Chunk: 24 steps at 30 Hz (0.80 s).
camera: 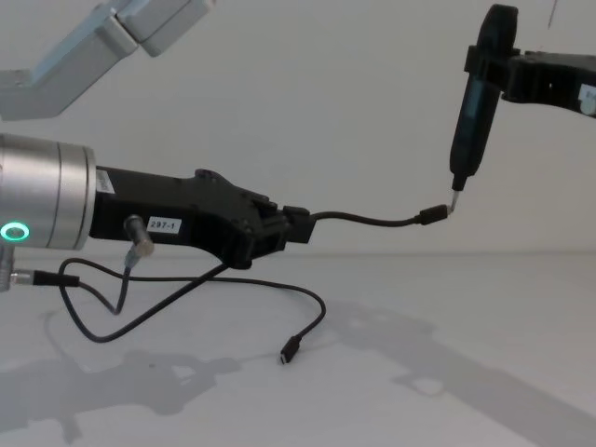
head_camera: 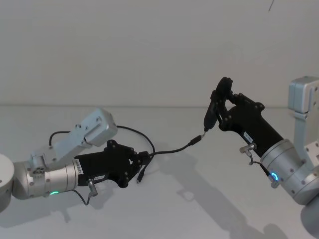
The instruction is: Pick up the data cable with the one hand.
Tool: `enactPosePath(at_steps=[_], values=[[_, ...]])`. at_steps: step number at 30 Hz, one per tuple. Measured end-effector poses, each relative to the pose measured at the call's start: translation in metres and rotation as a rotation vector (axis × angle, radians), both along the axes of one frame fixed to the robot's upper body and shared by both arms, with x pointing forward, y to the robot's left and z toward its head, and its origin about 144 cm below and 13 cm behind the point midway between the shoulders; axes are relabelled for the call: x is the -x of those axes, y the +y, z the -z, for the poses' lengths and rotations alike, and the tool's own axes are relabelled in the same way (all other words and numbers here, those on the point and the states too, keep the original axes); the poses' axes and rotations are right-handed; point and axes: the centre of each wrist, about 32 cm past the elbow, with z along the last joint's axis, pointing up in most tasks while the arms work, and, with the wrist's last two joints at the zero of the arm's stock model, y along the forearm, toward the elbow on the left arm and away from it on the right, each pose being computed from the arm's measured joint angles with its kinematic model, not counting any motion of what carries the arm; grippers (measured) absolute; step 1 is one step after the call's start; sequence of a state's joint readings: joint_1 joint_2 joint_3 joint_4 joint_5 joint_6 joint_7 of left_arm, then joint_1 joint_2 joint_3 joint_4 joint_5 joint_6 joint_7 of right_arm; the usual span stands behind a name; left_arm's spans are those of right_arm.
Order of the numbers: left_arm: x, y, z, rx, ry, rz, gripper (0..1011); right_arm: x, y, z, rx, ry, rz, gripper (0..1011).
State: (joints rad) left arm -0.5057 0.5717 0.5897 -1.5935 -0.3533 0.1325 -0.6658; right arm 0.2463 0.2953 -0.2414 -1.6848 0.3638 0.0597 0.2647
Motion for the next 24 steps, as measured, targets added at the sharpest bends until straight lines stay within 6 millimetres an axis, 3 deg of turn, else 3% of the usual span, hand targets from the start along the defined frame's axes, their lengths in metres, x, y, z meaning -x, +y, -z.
enactPosePath(at_steps=[24], values=[[0.0001, 0.0001, -0.0002, 0.000, -0.001, 0.000, 35, -0.0033, 0.0002, 0.0007, 0.002, 0.006, -0.005, 279]])
